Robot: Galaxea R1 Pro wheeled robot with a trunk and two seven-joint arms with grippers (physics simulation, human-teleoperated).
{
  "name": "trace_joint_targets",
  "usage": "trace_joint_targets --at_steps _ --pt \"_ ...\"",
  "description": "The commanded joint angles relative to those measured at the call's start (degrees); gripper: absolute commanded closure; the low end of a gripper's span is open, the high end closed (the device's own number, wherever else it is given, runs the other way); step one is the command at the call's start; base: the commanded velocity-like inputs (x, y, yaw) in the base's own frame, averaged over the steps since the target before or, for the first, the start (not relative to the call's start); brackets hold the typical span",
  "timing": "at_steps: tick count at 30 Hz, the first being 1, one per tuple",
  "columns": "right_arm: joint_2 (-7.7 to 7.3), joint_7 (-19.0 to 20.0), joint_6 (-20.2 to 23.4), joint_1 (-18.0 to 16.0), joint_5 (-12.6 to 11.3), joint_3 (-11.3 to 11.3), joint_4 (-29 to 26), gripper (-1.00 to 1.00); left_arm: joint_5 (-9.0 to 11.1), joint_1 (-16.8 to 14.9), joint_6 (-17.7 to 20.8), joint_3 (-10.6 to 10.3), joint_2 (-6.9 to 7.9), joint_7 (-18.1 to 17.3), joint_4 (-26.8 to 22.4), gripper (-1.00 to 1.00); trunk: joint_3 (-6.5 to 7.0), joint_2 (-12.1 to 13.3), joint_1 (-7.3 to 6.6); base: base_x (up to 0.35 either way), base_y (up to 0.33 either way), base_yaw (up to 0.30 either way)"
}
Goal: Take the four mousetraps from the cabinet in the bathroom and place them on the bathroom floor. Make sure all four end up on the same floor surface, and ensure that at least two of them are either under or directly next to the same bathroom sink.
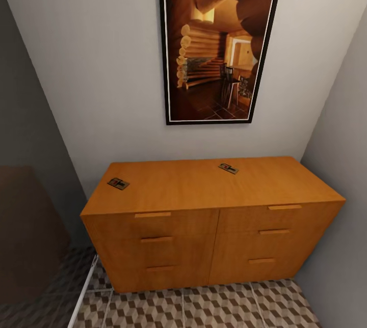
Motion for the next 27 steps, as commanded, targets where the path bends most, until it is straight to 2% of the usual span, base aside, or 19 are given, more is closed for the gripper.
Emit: trace_joint_targets --at_steps 1,10,12,16,17,20,21,23,24,25,27 --pt "-0.02 -0.3 -0.4 -0.1 0.6 -0.5 0.2 -1.0 0.5 0.0 -0.2 -0.5 -0.01 0.1 0.0 -1.0 -0.06 0.0 0.0 0.0 0.0 0.0" --pt "-0.02 -0.2 -0.6 -0.1 0.9 -0.3 0.1 -1.0 0.0 0.0 -0.2 -1.0 0.18 0.0 -0.3 -1.0 -0.06 0.0 0.0 0.0 0.0 0.0" --pt "-0.07 0.1 -0.5 -0.1 1.0 -0.2 -0.1 -1.0 -0.1 -0.1 -0.2 -1.0 0.32 -0.2 -1.7 -1.0 -0.06 0.0 0.0 0.0 0.0 0.0" --pt "-0.17 0.4 -0.3 -0.1 1.1 -0.4 -0.4 -1.0 -0.1 -0.1 0.2 -1.0 0.69 -0.4 -6.4 -1.0 -0.06 0.0 0.0 0.0 0.0 0.0" --pt "-0.38 0.4 -0.1 -0.1 1.1 -0.4 -0.8 -1.0 -0.3 -0.1 0.7 -1.0 0.85 -0.5 -9.5 -1.0 -0.06 0.0 0.0 0.0 0.0 0.0" --pt "-0.7 0.5 0.0 -0.1 1.1 -0.5 -1.7 -1.0 -0.5 -0.1 1.4 -1.0 0.93 -0.5 -12.3 -1.0 -0.06 0.0 0.0 0.0 0.0 0.0" --pt "-1.08 0.5 0.4 -0.1 0.9 -0.6 -3.6 -1.0 -1.2 -0.1 3.3 -1.0 0.99 -0.5 -15.9 -1.0 -0.06 0.0 0.0 0.0 0.0 0.0" --pt "-1.36 0.5 1.0 -0.1 0.8 -0.6 -5.5 -1.0 -1.9 -0.1 5.8 -1.0 0.96 -0.5 -18.6 -1.0 -0.06 0.0 0.0 0.0 0.0 0.0" --pt "-1.36 0.5 1.0 -0.1 0.8 -0.6 -5.5 -1.0 -1.9 -0.1 5.8 -1.0 0.96 -0.5 -18.6 -1.0 -0.06 0.0 0.0 0.0 0.0 0.0" --pt "-1.72 0.6 1.6 -0.1 0.6 -0.7 -7.5 -1.0 -3.3 -0.1 8.6 -1.1 0.74 -0.4 -21.1 -1.0 -0.06 0.0 0.0 0.0 0.0 0.0" --pt "-1.78 0.6 1.7 -0.1 0.6 -0.7 -7.8 -1.0 -3.7 -0.1 9.1 -1.0 0.66 -0.4 -21.6 -1.0 -0.06 0.0 0.0 0.0 0.0 0.0"
